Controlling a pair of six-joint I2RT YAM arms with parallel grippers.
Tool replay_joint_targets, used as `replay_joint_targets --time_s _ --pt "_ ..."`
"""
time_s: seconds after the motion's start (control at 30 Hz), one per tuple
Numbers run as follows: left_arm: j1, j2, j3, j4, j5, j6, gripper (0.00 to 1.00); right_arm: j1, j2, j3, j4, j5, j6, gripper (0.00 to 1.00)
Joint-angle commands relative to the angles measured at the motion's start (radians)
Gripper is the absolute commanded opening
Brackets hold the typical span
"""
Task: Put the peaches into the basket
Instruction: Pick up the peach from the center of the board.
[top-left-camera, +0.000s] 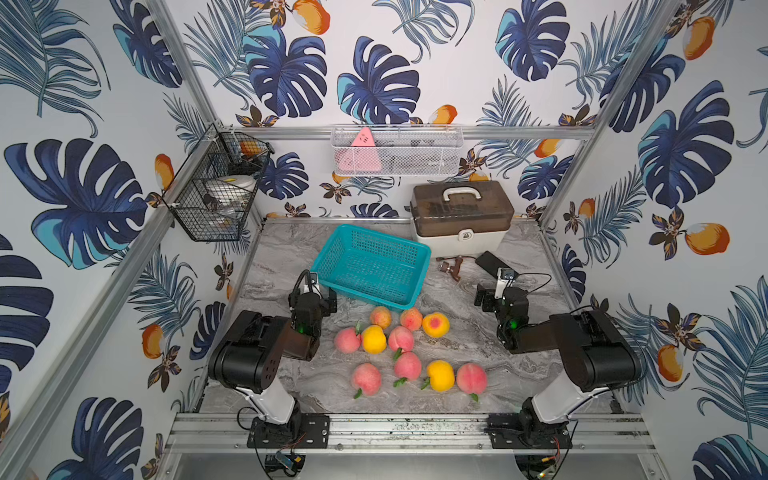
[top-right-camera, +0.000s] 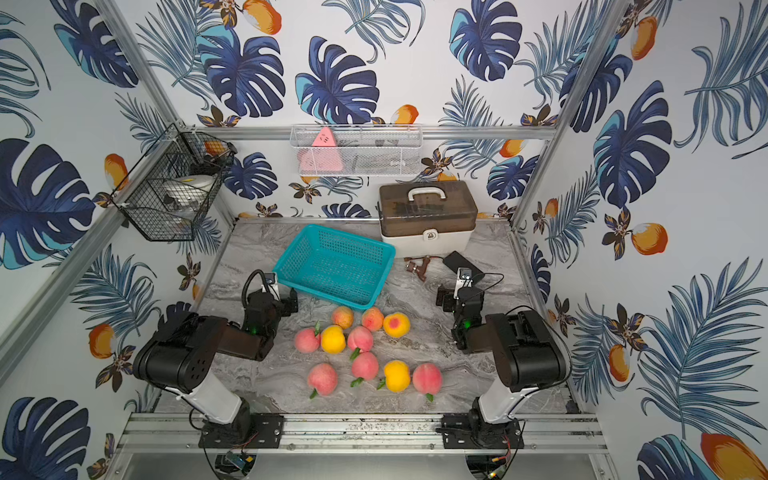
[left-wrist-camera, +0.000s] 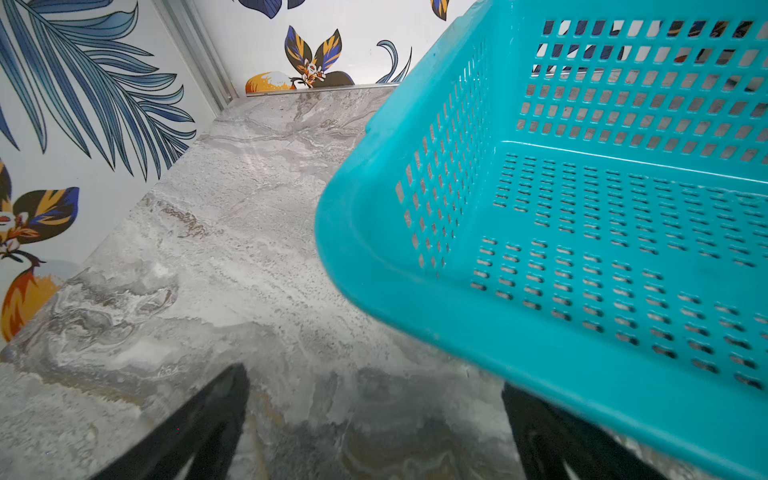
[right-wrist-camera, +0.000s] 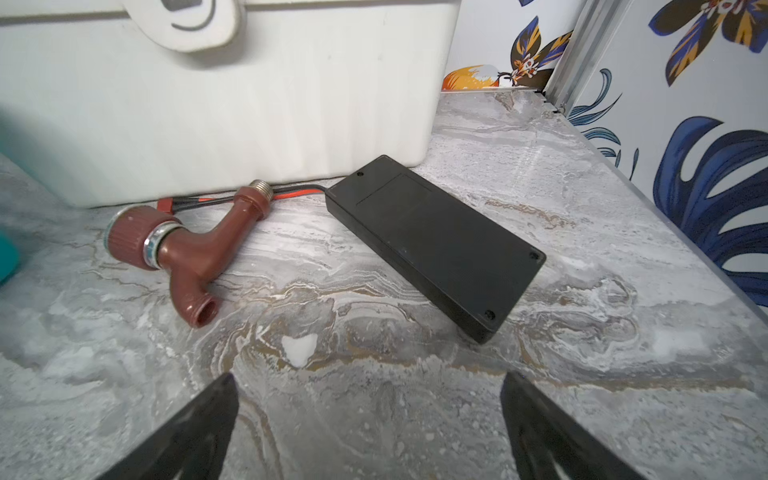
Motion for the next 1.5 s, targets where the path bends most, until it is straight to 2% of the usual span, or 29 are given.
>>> replay_joint_targets --time_s 0.0,1.27,1.47 --pt "0.001 -0.001 0.0 0.05 0.001 -0.001 0.99 0.0 0.0 0.005 0.002 0.0 -0.002 1.0" --pt "0.002 -0.006 -0.002 0.053 0.004 -0.001 0.99 -0.001 -0.002 -0.001 0.013 0.0 -0.004 1.0" --pt "0.001 -0.074 0.013 -0.034 0.015 0.008 0.99 0.002 -0.051 0.017 -0.057 -0.017 -0.012 1.0"
